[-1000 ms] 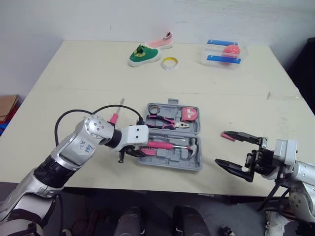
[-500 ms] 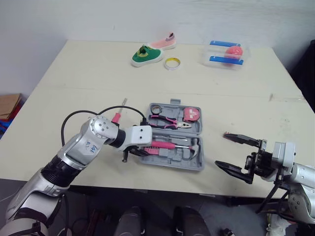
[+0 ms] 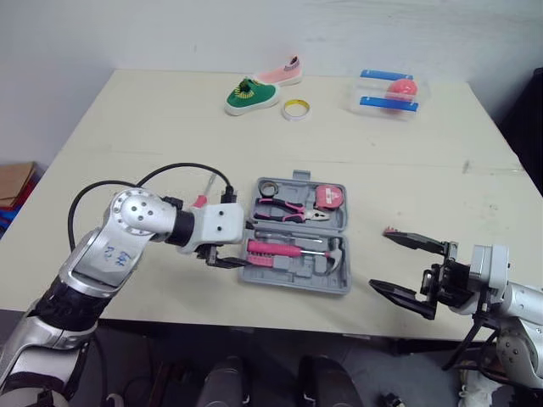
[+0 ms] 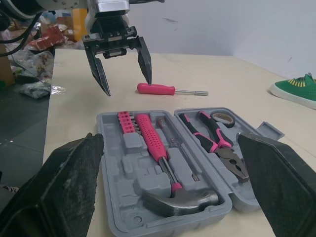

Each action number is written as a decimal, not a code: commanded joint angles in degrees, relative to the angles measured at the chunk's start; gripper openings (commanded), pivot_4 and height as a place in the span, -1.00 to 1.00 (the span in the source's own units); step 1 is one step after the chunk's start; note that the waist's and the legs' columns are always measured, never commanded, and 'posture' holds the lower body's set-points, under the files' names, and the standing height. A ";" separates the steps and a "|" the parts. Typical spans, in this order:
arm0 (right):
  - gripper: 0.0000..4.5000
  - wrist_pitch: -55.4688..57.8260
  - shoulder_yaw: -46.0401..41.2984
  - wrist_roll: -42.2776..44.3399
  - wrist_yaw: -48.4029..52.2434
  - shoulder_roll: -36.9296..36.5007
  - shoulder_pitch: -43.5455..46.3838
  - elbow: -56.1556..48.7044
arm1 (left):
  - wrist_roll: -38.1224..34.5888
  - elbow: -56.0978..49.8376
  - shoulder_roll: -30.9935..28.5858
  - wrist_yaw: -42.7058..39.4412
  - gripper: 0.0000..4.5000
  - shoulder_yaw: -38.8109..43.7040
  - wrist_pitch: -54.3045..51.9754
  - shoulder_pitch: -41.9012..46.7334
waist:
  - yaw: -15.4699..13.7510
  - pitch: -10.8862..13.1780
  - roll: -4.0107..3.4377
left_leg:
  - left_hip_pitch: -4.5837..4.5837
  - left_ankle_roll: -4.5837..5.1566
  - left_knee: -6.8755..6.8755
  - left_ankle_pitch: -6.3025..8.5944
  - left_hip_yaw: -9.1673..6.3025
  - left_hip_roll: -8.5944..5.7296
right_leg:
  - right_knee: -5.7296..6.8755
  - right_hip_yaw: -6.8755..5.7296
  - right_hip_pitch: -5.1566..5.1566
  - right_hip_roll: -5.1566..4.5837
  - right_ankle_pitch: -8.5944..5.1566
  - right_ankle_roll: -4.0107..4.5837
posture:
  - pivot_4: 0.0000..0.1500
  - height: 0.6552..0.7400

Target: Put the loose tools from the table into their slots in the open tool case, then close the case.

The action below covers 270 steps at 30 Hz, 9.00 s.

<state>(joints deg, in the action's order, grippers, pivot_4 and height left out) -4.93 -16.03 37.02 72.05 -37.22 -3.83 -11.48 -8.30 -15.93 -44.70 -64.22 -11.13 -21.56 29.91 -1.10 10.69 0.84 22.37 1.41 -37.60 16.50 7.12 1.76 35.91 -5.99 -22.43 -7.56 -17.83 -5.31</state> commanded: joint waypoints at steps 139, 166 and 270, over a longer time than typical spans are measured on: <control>-0.65 41.49 16.37 -13.46 5.34 -12.42 36.08 7.63 | -27.39 -7.06 1.50 2.71 1.00 18.76 1.64 -19.58 | 2.69 -0.24 -0.58 | 0.00 -0.20 0.25 -0.11 0.03 0.07 | -0.14 0.10 -0.09 -0.05 0.09 0.06 | 1.00 1.00; -0.65 64.62 49.16 -22.50 -13.81 -4.90 50.99 -10.18 | -27.45 -11.52 -0.16 6.12 1.00 22.40 0.07 -26.52 | 2.69 -0.23 -0.56 | 0.41 -0.09 0.23 0.01 -0.07 0.00 | -0.26 -0.04 -0.37 -0.11 0.07 0.10 | 1.00 1.00; -0.99 3.36 35.96 -33.34 -3.52 5.05 32.97 17.62 | -27.31 -11.65 0.21 9.02 1.00 25.84 -0.32 -31.19 | 2.74 -0.29 -0.30 | -0.09 -0.47 0.47 0.16 0.02 0.06 | -0.33 0.08 -0.04 -0.08 0.10 0.06 | 1.00 1.00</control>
<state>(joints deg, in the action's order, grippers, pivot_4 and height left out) -3.40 19.68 4.53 67.94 -31.00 30.36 6.88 -35.59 -26.19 -43.80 -55.69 12.79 -22.21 -1.23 1.64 10.40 0.54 22.29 0.93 -37.13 16.66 7.14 1.81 35.57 -5.92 -22.48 -7.65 -17.73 -5.24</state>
